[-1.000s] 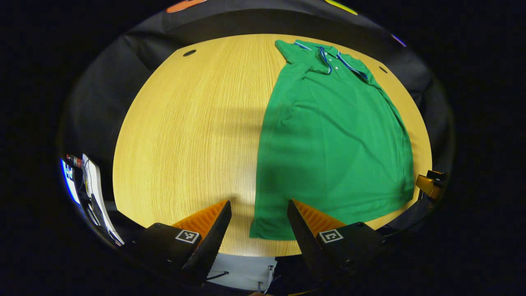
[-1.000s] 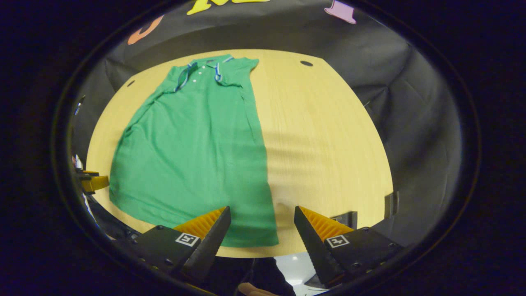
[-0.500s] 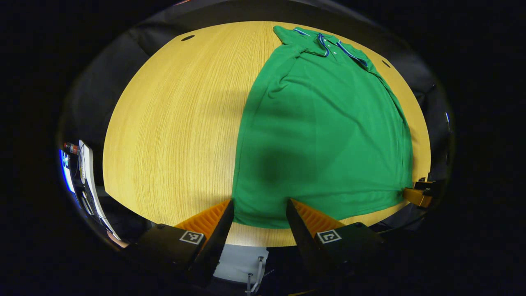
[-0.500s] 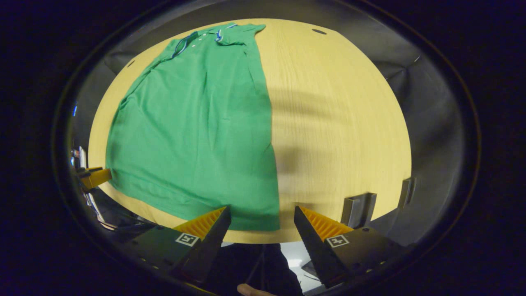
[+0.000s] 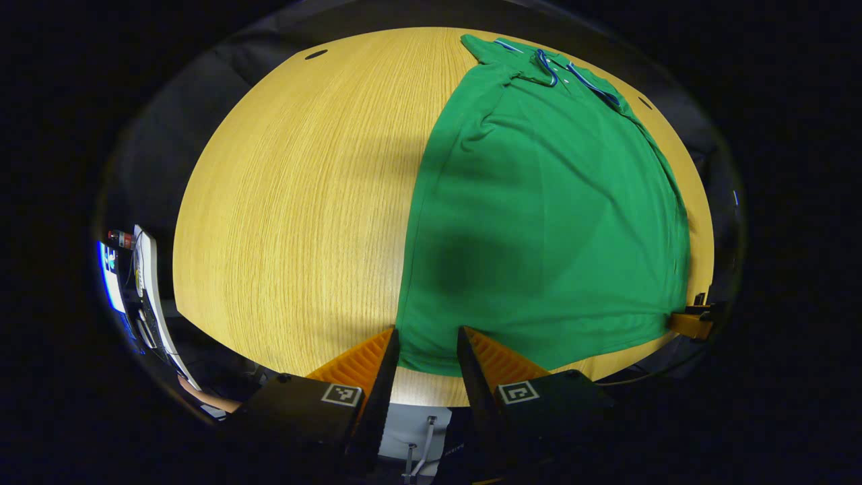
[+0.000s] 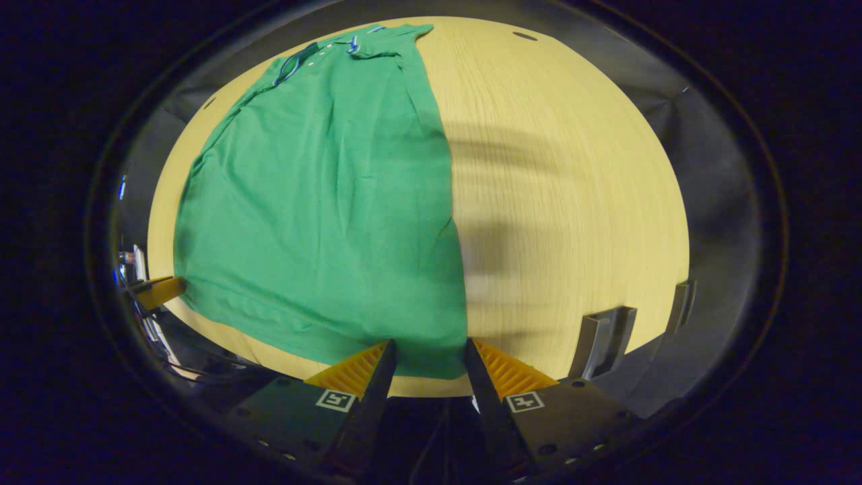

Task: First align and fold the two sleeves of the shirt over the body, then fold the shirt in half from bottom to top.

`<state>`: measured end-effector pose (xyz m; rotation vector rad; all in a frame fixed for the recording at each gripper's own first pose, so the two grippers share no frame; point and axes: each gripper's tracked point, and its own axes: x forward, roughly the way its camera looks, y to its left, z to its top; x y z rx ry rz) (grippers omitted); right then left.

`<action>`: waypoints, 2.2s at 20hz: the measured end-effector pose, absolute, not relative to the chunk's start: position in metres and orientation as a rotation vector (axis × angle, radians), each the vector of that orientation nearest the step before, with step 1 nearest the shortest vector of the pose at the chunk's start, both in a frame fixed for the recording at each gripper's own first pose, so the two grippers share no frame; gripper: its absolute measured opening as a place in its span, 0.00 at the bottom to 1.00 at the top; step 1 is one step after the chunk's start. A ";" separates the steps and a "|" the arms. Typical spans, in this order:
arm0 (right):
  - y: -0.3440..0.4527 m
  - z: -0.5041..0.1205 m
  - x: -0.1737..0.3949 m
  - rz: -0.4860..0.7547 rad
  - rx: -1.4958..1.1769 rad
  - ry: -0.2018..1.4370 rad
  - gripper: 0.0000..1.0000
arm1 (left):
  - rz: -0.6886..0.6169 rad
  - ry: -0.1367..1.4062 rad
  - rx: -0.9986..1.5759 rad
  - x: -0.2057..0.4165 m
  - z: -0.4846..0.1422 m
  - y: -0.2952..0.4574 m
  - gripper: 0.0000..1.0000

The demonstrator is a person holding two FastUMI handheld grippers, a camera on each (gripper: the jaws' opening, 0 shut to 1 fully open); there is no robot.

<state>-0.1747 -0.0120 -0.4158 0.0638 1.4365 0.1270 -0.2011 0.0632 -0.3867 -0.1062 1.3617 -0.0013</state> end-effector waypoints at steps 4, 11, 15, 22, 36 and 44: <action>-0.004 -0.417 -0.174 0.145 0.066 1.455 0.60 | 0.018 1.361 -0.096 -0.198 -0.388 0.069 0.51; 0.012 -0.415 -0.171 0.158 0.109 1.483 0.03 | -0.021 1.352 -0.167 -0.196 -0.386 0.060 0.10; 0.021 -0.397 -0.156 0.244 0.126 1.374 0.01 | -0.047 1.279 -0.312 -0.182 -0.372 0.047 0.05; 0.027 -0.353 -0.112 0.279 0.163 1.152 0.01 | -0.073 1.088 -0.252 -0.116 -0.316 0.056 0.04; 0.019 -0.260 0.023 0.228 0.181 0.900 0.01 | -0.077 0.786 -0.213 0.037 -0.216 0.078 0.04; 0.026 -0.192 0.130 0.212 0.133 0.717 0.01 | -0.043 0.624 -0.178 0.134 -0.173 0.083 0.04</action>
